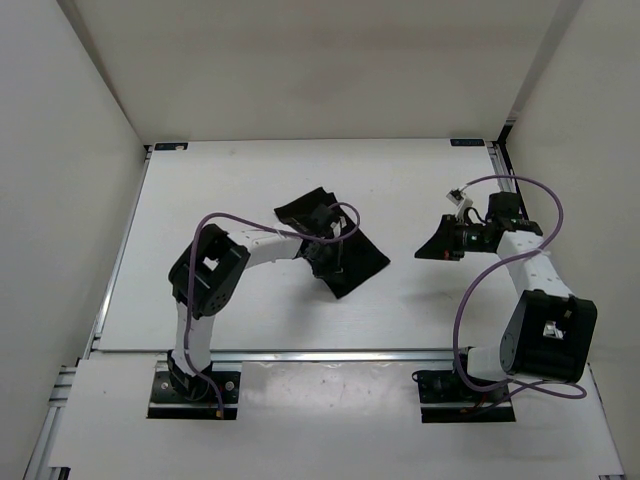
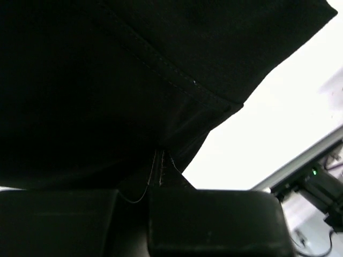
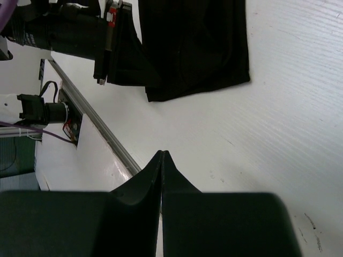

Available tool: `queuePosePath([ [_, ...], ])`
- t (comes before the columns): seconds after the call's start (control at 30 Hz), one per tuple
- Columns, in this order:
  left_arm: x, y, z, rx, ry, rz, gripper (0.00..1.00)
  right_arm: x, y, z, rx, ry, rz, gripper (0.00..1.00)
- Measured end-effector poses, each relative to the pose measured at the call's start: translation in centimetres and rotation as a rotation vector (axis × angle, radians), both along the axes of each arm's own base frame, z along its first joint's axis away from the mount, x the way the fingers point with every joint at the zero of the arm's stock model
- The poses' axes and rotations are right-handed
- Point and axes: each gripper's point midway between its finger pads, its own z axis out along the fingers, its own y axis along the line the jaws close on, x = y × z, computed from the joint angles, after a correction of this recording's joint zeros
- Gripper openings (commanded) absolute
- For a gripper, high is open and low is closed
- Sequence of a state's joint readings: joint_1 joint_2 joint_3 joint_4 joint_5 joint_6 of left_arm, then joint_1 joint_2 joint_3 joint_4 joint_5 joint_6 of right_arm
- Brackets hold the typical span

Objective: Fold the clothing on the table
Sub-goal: Fold the skirt

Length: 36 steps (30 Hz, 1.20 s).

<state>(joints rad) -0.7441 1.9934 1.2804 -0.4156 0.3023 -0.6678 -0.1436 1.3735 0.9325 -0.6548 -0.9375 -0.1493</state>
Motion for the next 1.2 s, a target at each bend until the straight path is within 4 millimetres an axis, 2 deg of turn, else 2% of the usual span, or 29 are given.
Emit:
queuePosePath([
  [0.13,-2.3,1.1,-0.1,0.019,0.066,-0.023,0.0,-0.1,0.2,0.1,-0.001,-0.006,0.006,0.0],
  [0.27,-5.9,3.1,-0.1,0.083,0.129,-0.069,0.0,-0.7,0.5,-0.5,0.001,0.014,0.016,0.0],
  [0.37,-8.8,4.9,0.0,0.146,0.142,-0.112,0.0,-1.8,1.6,-1.3,-0.008,0.029,0.065,0.0],
  [0.4,-9.8,5.7,0.0,0.166,0.145,-0.122,0.0,-2.3,2.1,-1.5,-0.007,0.036,0.086,0.01],
  [0.43,-10.8,6.7,0.1,0.19,0.148,-0.13,0.0,-2.8,2.6,-1.6,-0.001,0.044,0.105,0.08],
  [0.5,-11.9,8.5,0.8,0.218,0.139,-0.124,0.13,-3.5,2.9,-1.7,0.023,0.072,0.102,0.35],
  [0.53,-11.9,9.4,1.3,0.222,0.122,-0.11,0.27,-3.7,2.7,-1.8,0.033,0.089,0.086,0.61],
  [0.57,-11.5,10.3,2.0,0.22,0.093,-0.089,0.42,-3.9,2.5,-1.8,0.045,0.11,0.065,0.7],
  [0.6,-10.9,11.0,2.9,0.205,0.059,-0.059,0.52,-4.2,2.2,-2.0,0.051,0.124,0.047,0.72],
  [0.63,-10.1,11.7,4.1,0.176,0.01,-0.02,0.71,-4.5,1.9,-2.2,0.047,0.129,0.034,0.75],
  [0.67,-9.3,12.2,5.3,0.142,-0.041,0.01,0.98,-4.9,1.7,-2.4,0.04,0.144,0.017,0.78],
  [0.77,-7.4,14.0,9.5,0.005,-0.202,0.148,0.98,-6.4,1.7,-2.6,0.007,0.164,-0.003,0.93],
  [0.83,-7.4,14.8,10.8,-0.078,-0.27,0.197,0.99,-6.9,2.0,-2.5,-0.006,0.161,-0.005,0.96],
  [0.9,-8.8,15.7,9.7,-0.118,-0.263,0.23,0.98,-7.4,2.2,-3.2,-0.012,0.198,-0.011,0.95],
  [1.07,-14.4,17.7,3.0,-0.068,-0.052,0.269,0.99,-8.5,2.4,-5.9,-0.063,0.352,-0.029,0.91],
  [1.1,-15.3,17.9,2.1,-0.052,-0.015,0.273,0.99,-8.8,2.7,-6.2,-0.083,0.367,-0.018,0.9],
  [1.13,-16.1,17.9,1.6,-0.043,0.016,0.277,0.98,-9.2,3.2,-6.5,-0.101,0.375,0.004,0.89],
  [1.2,-16.4,17.3,1.8,-0.069,0.032,0.282,0.99,-9.9,4.1,-6.7,-0.122,0.381,0.052,0.88],
])
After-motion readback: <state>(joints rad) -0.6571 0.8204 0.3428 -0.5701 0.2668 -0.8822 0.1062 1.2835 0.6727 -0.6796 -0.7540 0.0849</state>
